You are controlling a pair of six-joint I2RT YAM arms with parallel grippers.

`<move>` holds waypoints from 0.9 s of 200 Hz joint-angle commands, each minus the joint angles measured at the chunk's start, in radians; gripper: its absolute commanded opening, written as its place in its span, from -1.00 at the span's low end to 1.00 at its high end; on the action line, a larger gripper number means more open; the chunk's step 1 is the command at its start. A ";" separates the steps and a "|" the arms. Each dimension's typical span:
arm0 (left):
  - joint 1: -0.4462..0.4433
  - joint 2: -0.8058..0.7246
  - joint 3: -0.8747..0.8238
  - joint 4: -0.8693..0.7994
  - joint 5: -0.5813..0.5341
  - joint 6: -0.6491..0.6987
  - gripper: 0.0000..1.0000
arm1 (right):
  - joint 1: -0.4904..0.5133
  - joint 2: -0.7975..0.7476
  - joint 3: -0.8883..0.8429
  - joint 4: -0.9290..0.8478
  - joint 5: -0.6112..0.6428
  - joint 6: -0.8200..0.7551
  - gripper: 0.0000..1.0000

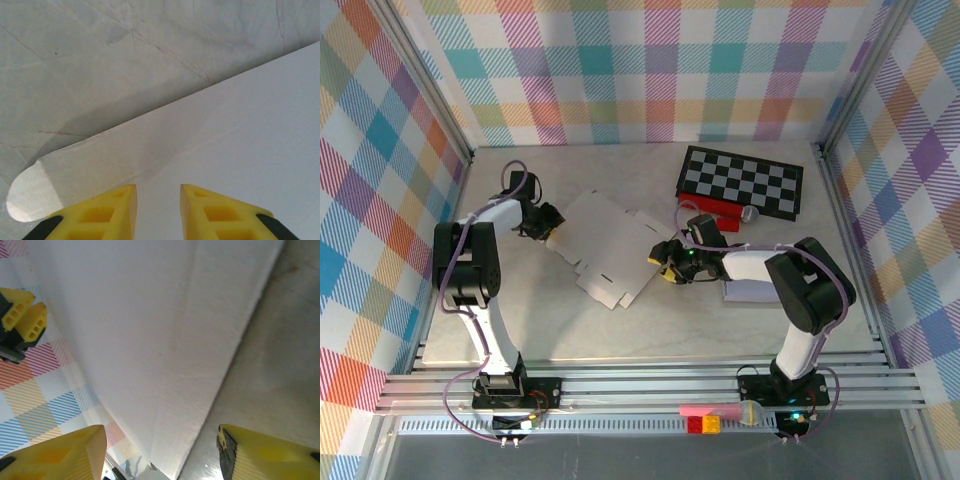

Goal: Fold the paper box

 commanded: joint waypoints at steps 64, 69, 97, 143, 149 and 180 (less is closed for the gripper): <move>0.006 0.015 -0.014 -0.037 0.028 0.045 -0.46 | 0.010 0.017 -0.062 0.142 -0.004 0.049 0.16; 0.005 0.016 -0.013 -0.037 0.030 0.046 -0.46 | 0.010 0.010 -0.067 0.140 0.001 0.049 0.17; 0.004 0.016 -0.015 -0.043 0.034 0.044 -0.47 | 0.010 0.026 -0.083 0.206 -0.003 0.068 0.16; 0.004 -0.005 -0.040 -0.054 0.042 0.046 -0.47 | 0.010 0.014 -0.121 0.381 -0.005 0.117 0.07; 0.004 -0.008 -0.044 -0.054 0.042 0.047 -0.47 | 0.011 0.005 -0.126 0.420 -0.004 0.123 0.05; 0.004 -0.012 -0.052 -0.056 0.047 0.048 -0.47 | 0.011 -0.054 -0.139 0.434 0.007 0.131 -0.13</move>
